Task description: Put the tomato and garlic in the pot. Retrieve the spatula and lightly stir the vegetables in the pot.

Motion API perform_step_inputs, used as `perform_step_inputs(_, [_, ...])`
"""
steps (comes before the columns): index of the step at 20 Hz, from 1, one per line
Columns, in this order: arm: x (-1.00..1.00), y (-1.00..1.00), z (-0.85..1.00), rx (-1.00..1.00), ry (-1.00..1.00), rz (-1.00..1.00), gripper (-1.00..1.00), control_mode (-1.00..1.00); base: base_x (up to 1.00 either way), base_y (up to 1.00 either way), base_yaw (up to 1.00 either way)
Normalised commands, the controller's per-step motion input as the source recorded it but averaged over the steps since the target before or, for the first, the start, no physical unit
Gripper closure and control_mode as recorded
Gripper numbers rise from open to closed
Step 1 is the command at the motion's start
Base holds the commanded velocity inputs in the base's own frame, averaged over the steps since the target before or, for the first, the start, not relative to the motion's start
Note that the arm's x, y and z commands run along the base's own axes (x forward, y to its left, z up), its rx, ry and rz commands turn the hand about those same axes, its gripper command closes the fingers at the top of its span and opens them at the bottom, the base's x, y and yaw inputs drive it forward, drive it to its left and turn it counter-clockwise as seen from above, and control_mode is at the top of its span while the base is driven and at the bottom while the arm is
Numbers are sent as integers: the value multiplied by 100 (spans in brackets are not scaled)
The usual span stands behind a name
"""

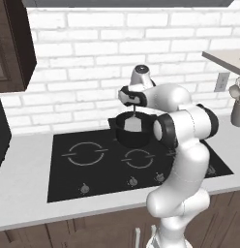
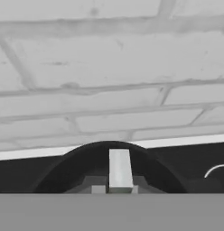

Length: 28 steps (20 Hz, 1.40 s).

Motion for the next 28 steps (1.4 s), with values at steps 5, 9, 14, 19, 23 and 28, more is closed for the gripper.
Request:
perform_step_inputs(5, [2,-11,-57,0,4,-5,100,-100,0,0,0])
perform_step_inputs(9, [0,0,-23,-2,-22,-2,100,-100,0,0,0])
perform_step_inputs(14, [0,0,-21,-4,-29,-2,100,-100,0,0,0])
perform_step_inputs(19, [-22,0,31,3,-7,0,100,-100,0,0,0])
perform_step_inputs(23, [-22,0,64,8,9,0,100,-100,0,0,0])
perform_step_inputs(28, [-4,0,22,2,8,0,100,-100,0,0,0])
